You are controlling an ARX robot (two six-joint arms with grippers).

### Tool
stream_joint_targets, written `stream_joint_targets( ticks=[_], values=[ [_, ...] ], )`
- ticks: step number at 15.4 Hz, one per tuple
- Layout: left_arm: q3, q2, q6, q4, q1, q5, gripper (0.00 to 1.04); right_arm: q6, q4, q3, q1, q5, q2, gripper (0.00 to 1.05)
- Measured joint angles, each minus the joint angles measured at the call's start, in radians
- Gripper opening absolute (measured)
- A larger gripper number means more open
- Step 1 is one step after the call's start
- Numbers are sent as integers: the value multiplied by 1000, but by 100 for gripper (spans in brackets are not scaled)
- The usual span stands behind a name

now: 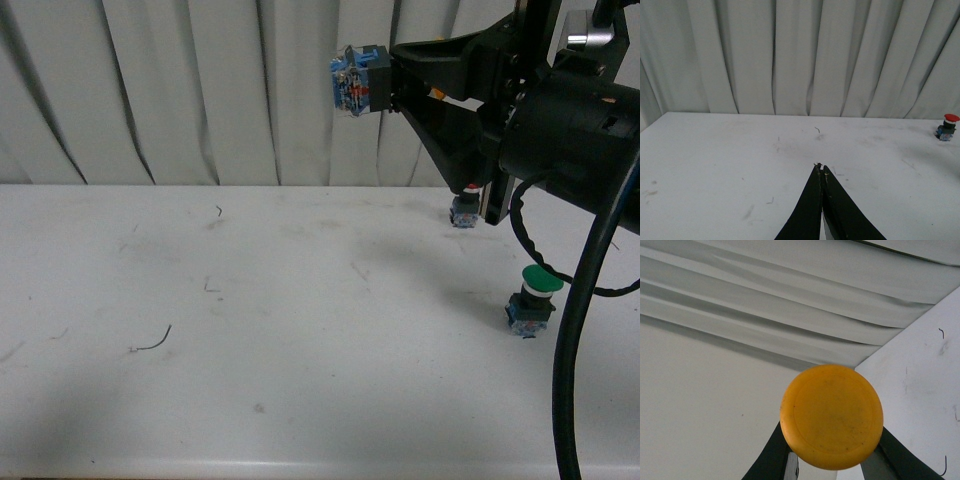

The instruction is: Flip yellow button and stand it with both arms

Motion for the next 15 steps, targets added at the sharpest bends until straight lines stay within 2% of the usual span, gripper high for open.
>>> stream_joint_targets(
  ticks=[4,6,9,10,12,15],
  values=[
    [0,-85,0,-81,0,0,2,-3,0,0,0,0,0,28],
    [1,-218,0,-269,0,3,2,-3,0,0,0,2,0,28],
    [1,-249,0,-265,0,0,2,-6,2,0,-1,4,0,28],
    [1,-249,0,-256,-1,0,5,-11,-3,0,-1,5,0,28],
    [1,-249,0,-261,0,0,30,-80,-3,0,-11,8,-10,28],
    [1,-249,0,-261,-1,0,61,-264,-2,18,-78,77,-67,28]
  ],
)
